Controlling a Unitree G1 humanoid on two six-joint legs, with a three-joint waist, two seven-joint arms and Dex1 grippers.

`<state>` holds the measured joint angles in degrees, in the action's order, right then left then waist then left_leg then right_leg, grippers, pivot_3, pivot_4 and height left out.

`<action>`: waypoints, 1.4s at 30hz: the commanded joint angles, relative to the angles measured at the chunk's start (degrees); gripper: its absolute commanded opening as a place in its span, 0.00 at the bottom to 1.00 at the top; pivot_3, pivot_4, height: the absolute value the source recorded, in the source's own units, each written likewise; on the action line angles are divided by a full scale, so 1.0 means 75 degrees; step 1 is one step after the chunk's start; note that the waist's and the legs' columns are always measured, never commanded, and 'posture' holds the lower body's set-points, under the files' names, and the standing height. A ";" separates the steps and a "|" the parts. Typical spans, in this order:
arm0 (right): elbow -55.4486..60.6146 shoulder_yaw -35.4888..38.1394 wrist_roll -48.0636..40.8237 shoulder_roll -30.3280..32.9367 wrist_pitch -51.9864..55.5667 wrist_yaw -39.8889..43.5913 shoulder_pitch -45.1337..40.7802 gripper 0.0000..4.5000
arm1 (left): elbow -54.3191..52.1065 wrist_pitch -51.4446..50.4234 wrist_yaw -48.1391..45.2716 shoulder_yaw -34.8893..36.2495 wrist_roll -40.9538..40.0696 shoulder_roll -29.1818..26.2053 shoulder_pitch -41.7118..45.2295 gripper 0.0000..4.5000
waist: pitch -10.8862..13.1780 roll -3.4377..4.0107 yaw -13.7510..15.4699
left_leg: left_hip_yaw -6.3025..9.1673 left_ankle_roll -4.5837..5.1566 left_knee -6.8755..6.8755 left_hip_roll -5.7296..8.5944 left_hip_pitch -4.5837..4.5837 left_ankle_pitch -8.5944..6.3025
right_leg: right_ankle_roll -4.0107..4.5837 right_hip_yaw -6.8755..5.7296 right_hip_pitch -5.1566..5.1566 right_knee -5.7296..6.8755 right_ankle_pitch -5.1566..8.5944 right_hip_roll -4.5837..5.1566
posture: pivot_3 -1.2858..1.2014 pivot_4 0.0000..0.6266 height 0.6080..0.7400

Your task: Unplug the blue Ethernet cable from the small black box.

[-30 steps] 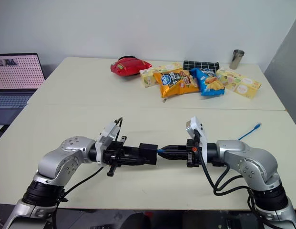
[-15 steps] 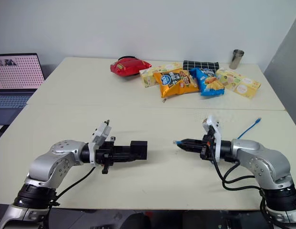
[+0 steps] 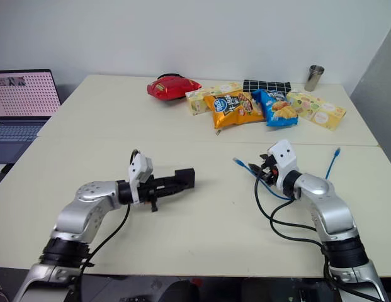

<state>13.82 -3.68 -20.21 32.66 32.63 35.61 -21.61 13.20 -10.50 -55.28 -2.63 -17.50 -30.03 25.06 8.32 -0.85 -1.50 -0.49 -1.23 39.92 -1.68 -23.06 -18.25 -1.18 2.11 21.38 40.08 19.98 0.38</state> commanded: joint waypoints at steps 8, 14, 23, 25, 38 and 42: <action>0.1641 -0.0378 -0.1006 0.0331 0.0958 0.1119 -0.0181 0.97 | 0.2953 0.3155 0.2562 0.0832 0.1048 0.1158 0.0782 0.18 | -0.0002 -0.0004 -0.0006 | 0.0003 0.0000 0.0001 -0.0003 0.0001 0.0000 | 0.0000 -0.0007 0.0000 0.0004 0.0000 0.0001 | 0.52 0.24 1.00; 0.1570 -0.0414 -0.0907 0.0329 0.1021 0.0998 -0.0304 0.97 | 0.3497 0.3145 0.2858 0.0930 0.1100 0.1321 0.0588 0.18 | -0.0002 -0.0005 -0.0008 | 0.0004 -0.0001 0.0001 -0.0001 0.0000 0.0001 | 0.0000 -0.0011 0.0002 0.0005 0.0000 0.0004 | 0.52 0.24 1.00; 0.1642 -0.0355 -0.0887 0.0364 0.1177 0.0913 -0.0218 0.97 | 0.1770 0.1833 0.2455 0.1082 0.0831 0.0723 -0.0418 0.63 | -0.0004 -0.0005 -0.0050 | 0.0017 -0.0002 -0.0005 -0.0001 0.0010 0.0001 | 0.0000 -0.0010 0.0004 0.0016 0.0000 0.0005 | 0.52 0.24 1.00; 0.1658 -0.0302 -0.0894 0.0397 0.1184 0.0903 -0.0157 0.97 | 0.1045 0.1212 0.2347 0.1129 0.0725 0.0409 -0.0759 0.67 | -0.0004 -0.0005 -0.0059 | 0.0017 -0.0002 -0.0006 -0.0001 0.0010 0.0001 | 0.0000 -0.0007 0.0005 0.0019 0.0000 0.0005 | 0.52 0.24 1.00; 0.1715 0.0958 -0.1244 0.1730 0.1114 0.1673 0.0762 0.97 | -0.2315 -0.1315 -0.0698 0.1675 -0.0546 -0.3099 -0.1692 0.67 | 0.0005 -0.0011 -0.0006 | 0.0032 0.0001 -0.0006 0.0010 0.0010 -0.0001 | 0.0000 -0.0016 -0.0013 0.0001 0.0000 0.0013 | 0.52 0.24 1.00; 0.1574 0.1199 -0.1246 0.2014 0.1042 0.1869 0.0865 0.97 | -0.2190 -0.1416 -0.1127 0.1760 -0.0735 -0.3494 -0.1263 0.67 | 0.0011 -0.0007 -0.0013 | 0.0033 0.0005 -0.0013 0.0007 0.0010 -0.0003 | 0.0000 -0.0016 -0.0008 0.0000 0.0000 0.0008 | 0.52 0.24 1.00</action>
<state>24.93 2.90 -28.41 46.68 41.74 48.48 -14.86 -2.40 -21.05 -61.89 8.74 -21.54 -54.36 13.36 8.40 -0.91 -1.60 -0.23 -1.15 39.83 -1.62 -23.01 -18.29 -1.17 1.97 21.34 40.08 19.99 0.43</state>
